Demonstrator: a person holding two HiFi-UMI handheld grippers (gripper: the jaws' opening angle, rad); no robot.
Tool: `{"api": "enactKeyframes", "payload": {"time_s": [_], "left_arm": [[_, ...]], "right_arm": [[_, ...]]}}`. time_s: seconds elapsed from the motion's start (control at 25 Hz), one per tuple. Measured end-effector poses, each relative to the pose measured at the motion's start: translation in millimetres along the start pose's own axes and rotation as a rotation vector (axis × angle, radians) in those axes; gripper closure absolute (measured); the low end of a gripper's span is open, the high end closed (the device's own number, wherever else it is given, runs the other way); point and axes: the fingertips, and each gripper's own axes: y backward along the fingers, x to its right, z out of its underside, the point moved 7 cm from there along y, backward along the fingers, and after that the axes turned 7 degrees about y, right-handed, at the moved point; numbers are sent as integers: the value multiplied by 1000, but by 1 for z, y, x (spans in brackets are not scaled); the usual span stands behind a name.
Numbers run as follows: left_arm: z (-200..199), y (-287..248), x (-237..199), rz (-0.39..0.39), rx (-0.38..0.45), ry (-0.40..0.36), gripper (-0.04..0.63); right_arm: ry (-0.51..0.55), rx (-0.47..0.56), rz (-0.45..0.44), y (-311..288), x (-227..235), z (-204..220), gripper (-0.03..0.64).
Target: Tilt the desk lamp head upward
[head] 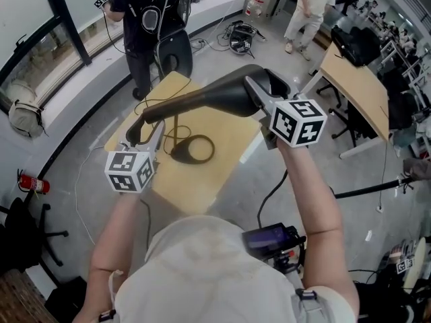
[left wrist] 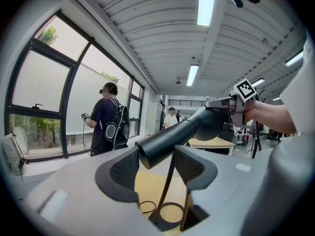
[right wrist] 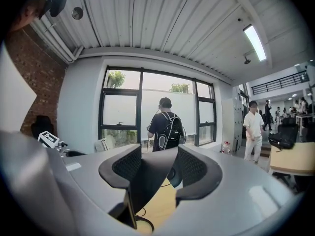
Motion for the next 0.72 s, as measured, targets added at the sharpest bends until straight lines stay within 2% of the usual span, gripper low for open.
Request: {"api": "enactKeyframes", "payload": {"time_s": [0.44, 0.72], "left_arm": [[8, -2, 1, 6, -15, 7, 393], [13, -5, 0, 17, -37, -14, 405]], "right_arm": [[79, 0, 18, 3, -9, -20, 382], [120, 13, 22, 3, -14, -29, 382]]}}
